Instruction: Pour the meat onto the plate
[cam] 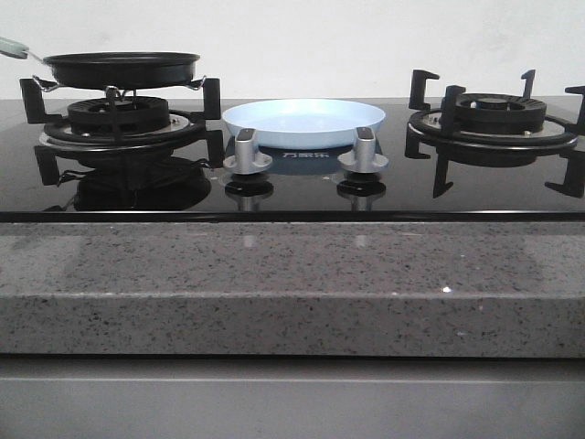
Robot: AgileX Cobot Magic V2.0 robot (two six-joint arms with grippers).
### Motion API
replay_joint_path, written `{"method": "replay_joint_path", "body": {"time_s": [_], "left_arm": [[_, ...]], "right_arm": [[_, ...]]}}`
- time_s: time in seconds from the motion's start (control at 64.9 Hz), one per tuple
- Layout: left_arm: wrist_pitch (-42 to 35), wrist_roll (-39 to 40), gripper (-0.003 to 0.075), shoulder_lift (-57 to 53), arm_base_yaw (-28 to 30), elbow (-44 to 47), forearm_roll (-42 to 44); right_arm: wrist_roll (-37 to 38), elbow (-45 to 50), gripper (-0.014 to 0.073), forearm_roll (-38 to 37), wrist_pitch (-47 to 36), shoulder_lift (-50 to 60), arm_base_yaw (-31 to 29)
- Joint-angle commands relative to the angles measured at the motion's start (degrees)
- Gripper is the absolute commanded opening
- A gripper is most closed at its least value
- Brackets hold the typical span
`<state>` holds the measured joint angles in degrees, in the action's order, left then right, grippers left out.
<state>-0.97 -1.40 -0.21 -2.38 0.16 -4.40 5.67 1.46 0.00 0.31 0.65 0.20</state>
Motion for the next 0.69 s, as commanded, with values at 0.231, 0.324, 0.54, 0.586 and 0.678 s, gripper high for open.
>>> {"method": "replay_joint_path", "body": {"time_s": [0.231,0.324,0.54,0.586,0.678], "left_arm": [[-4.8,0.5,-0.002,-1.0,-0.4,0.4,-0.4],[-4.8,0.5,-0.002,-1.0,-0.4,0.4,-0.4],[-4.8,0.5,-0.002,-1.0,-0.4,0.4,-0.4],[-4.8,0.5,-0.002,-1.0,-0.4,0.4,-0.4],[-5.7,0.5,-0.002,-1.0,-0.4,0.4,-0.4]], "right_arm": [[-0.1,-0.2,-0.0115,-1.1,-4.3,0.9,-0.4],[-0.1,-0.2,-0.0115,-1.1,-4.3,0.9,-0.4],[-0.1,-0.2,-0.0115,-1.1,-4.3,0.9,-0.4],[-0.1,-0.2,-0.0115,-1.1,-4.1,0.9,-0.4],[-0.2,-0.2,-0.0115,-1.1,-4.2,0.9,-0.4]]}}
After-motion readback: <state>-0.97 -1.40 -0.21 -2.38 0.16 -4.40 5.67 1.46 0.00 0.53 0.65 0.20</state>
